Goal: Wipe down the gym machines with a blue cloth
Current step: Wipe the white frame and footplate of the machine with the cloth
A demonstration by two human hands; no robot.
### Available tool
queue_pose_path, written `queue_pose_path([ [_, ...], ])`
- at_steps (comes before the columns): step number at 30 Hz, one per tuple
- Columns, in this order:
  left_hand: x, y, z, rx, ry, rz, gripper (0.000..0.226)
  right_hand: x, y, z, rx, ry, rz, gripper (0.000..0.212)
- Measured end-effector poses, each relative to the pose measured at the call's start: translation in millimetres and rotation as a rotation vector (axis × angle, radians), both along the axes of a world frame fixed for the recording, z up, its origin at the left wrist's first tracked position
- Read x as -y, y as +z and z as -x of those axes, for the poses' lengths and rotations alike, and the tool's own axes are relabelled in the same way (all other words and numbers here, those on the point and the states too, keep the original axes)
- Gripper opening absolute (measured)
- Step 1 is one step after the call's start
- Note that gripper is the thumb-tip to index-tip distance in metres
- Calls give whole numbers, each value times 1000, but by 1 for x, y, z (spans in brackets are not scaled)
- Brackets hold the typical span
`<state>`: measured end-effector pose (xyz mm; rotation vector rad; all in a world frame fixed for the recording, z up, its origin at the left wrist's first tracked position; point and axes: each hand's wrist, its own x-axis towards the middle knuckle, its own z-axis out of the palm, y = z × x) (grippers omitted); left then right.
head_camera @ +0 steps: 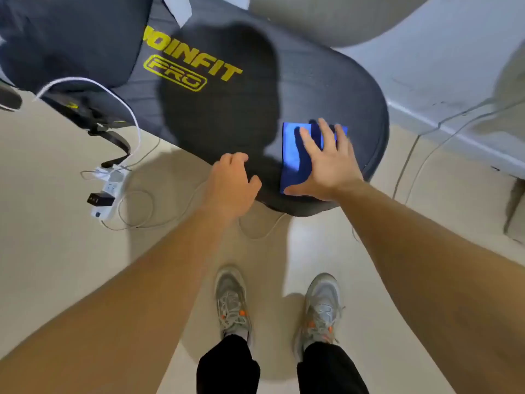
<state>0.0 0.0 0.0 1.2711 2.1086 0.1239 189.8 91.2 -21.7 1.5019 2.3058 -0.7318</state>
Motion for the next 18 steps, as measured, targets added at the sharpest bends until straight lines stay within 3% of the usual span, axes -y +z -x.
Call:
queue_pose_path([
  [4,-11,-37,13,-4,31,-73,48,3,-46,13,90,58,-75,136],
  [9,-4,-47,13,-53,-15,-133,42,29,-71,1,12,174,-542,98],
  [11,-2,-44,12,-64,-38,-110,41,34,-72,0,7,195,-615,81],
  [15,0,-30,14,-97,-93,-43,42,43,-61,4,22,212,-483,48],
  [18,0,-4,15,-85,-117,57,41,45,-30,1,31,148,-104,48],
])
